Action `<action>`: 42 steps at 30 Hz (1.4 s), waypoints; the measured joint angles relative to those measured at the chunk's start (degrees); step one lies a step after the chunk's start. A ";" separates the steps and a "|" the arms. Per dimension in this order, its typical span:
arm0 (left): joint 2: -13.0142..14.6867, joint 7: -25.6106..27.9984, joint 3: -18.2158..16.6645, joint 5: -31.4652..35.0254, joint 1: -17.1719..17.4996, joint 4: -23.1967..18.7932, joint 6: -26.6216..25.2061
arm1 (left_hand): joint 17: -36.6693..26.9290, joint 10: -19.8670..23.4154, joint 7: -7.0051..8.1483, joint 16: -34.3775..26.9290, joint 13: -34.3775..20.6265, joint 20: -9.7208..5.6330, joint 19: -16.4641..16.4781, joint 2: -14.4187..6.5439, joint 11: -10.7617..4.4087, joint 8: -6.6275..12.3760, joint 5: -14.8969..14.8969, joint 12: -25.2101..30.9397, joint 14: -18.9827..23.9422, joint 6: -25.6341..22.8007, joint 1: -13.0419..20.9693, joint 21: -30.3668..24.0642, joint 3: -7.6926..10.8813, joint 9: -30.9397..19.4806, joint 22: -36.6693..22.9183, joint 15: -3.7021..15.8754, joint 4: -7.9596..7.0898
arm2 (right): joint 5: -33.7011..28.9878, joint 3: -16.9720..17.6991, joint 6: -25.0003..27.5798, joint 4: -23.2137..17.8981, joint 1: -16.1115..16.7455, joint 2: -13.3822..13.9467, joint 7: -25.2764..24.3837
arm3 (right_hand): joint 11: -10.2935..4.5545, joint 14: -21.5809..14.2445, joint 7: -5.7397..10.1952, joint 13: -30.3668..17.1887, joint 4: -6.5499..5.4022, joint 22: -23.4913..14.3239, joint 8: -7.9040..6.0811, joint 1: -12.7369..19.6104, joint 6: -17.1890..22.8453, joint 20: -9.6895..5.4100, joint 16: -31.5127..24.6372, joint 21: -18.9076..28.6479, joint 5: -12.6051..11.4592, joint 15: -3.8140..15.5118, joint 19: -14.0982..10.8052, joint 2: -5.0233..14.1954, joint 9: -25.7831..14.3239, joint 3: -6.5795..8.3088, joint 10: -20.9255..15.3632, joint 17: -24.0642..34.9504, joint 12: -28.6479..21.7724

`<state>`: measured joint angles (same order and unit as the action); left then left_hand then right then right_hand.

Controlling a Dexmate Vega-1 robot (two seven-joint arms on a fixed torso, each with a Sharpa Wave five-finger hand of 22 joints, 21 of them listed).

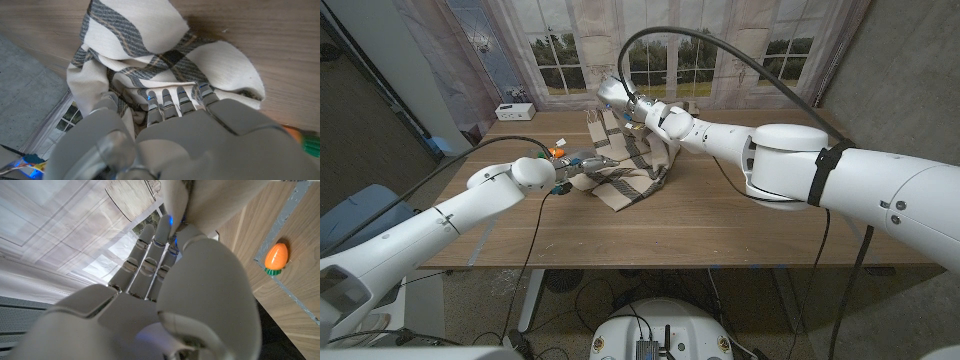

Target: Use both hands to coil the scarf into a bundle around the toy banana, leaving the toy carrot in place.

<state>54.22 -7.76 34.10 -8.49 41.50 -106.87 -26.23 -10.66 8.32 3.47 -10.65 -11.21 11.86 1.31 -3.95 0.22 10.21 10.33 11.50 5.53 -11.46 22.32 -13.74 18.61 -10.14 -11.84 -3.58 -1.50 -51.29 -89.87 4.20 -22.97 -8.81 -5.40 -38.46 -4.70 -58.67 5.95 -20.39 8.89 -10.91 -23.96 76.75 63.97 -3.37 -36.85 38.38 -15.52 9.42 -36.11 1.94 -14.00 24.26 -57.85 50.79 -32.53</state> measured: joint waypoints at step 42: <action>-1.78 -2.02 1.59 0.88 -3.17 3.57 1.37 | -0.02 0.01 0.00 0.00 0.00 0.00 0.00 -0.07 -0.01 0.00 0.00 0.00 -0.42 0.00 -0.52 0.00 -0.17 0.00 0.00 -0.01 0.18 | -3.74 -4.98 -7.41 -5.59 -1.42 1.05 -18.25 | -3.15 -0.30 2.38 -4.66 -0.43 0.25 -0.38 -1.51 -0.32 0.23 2.85 1.18 -1.34 0.29 1.03 -1.50 -0.26 1.24 -1.16 2.31 1.98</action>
<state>52.44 -9.78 35.70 -7.61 38.32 -103.30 -24.86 -10.67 8.33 3.48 -10.65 -11.21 11.86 1.31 -4.02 0.21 10.21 10.33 11.50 5.11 -11.46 21.80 -13.74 18.44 -10.14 -11.84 -3.59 -1.32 -55.03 -94.85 -3.21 -28.55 -10.23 -4.35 -56.71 -7.85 -58.97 8.33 -25.05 8.46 -10.66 -24.34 75.23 63.65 -3.14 -34.01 39.56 -16.86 9.72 -35.07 0.44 -14.26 25.50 -59.01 53.10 -30.55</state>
